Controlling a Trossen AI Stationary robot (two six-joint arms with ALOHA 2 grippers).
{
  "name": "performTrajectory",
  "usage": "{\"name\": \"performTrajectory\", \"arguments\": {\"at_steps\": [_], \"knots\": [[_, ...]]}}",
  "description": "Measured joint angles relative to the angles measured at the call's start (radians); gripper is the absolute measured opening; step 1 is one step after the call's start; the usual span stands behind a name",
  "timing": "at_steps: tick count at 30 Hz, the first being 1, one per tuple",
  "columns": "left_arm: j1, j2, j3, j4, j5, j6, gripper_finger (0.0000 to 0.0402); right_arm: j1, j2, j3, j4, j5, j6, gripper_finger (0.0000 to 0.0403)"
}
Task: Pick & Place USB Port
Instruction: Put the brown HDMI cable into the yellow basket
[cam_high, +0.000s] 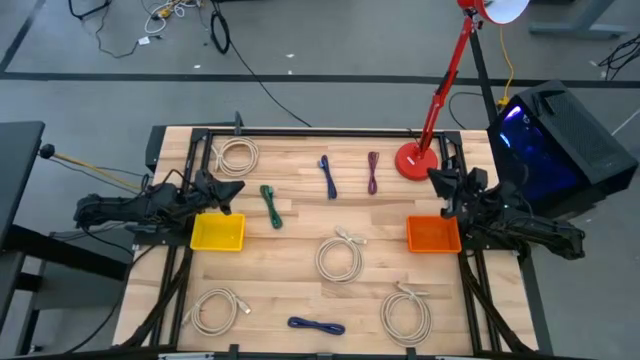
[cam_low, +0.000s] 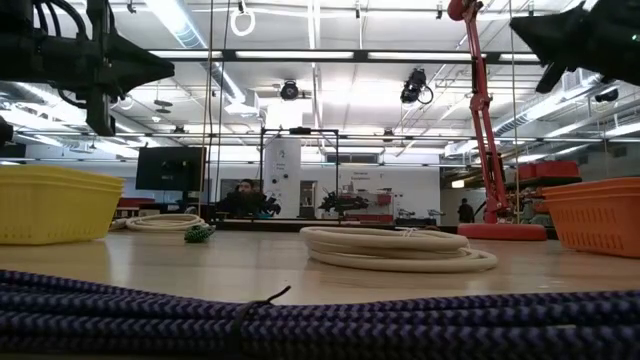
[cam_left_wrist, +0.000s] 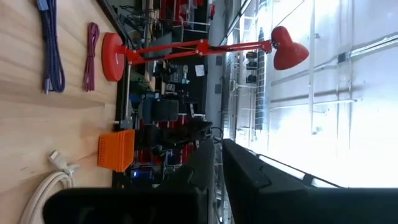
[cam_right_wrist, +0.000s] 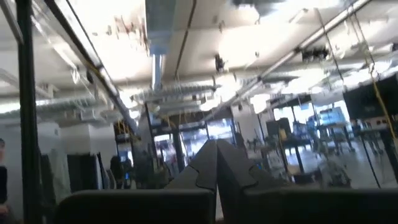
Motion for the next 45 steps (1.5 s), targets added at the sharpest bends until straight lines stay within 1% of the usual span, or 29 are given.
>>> {"name": "performTrajectory", "arguments": {"at_steps": [4,6,8,10,16,20,24,28,33,34,35,36,38,39,40,41,43,45], "knots": [[0.0,0.0,0.0,-0.001,0.016,-0.001,0.0034,0.0,0.0,0.0,0.117,0.022,-0.006,0.0006],[0.0,0.0,0.0,-0.001,0.043,0.0,0.0034,0.0,0.0,0.0,0.12,0.034,-0.012,0.0006],[-0.001,0.0,0.0,-0.002,0.047,0.0,0.0034,0.0,0.0,0.0,0.118,0.065,-0.023,0.0006],[0.0,0.0,0.0,-0.003,0.047,0.0,0.0034,0.0,0.0,0.0,0.092,0.098,-0.049,0.0006],[0.0,0.0,0.0,-0.003,0.044,0.0,0.0034,0.0,0.0,0.0,-0.028,0.137,-0.075,0.0006],[0.0,0.0,0.0,-0.003,0.044,0.0,0.0034,0.0,0.0,0.0,-0.059,0.177,-0.067,0.0006],[0.0,0.0,0.0,-0.003,0.044,0.0,0.0034,0.0,0.0,0.0,-0.079,0.166,-0.058,0.0006],[0.0,0.0,0.0,-0.004,0.044,0.0,0.0034,0.001,0.0,0.0,-0.137,0.143,-0.015,0.0006],[0.0,0.0,0.0,-0.005,0.035,0.019,0.0034,0.0,0.0,0.0,-0.196,0.16,-0.028,0.0006],[0.0,0.0,0.0,-0.014,-0.004,0.09,0.0034,0.0,0.0,0.0,-0.21,0.16,-0.032,0.0006],[0.001,0.002,0.0,-0.032,-0.056,0.222,0.0034,0.0,0.0,0.0,-0.225,0.16,-0.036,0.0006],[0.001,0.005,0.0,-0.056,-0.108,0.428,0.0034,0.0,0.0,0.0,-0.239,0.16,-0.037,0.0006],[0.001,0.006,-0.001,-0.1,-0.148,0.872,0.0034,0.001,0.0,0.0,-0.27,0.16,-0.037,0.0006],[0.001,0.007,-0.001,-0.106,-0.158,1.029,0.0034,0.0,0.0,0.0,-0.285,0.161,-0.037,0.0006],[0.001,0.007,-0.001,-0.105,-0.165,1.12,0.0034,0.0,0.0,0.0,-0.299,0.161,-0.037,0.0006],[0.001,0.006,-0.001,-0.097,-0.17,1.165,0.0034,0.001,0.0,0.0,-0.311,0.161,-0.038,0.0006],[0.001,0.006,-0.001,-0.061,-0.178,1.178,0.0034,0.0,0.0,0.0,-0.324,0.161,-0.038,0.0006],[0.001,0.006,0.0,-0.036,-0.198,1.145,0.0034,0.0,0.0,0.0,-0.328,0.169,-0.036,0.0006]]}}
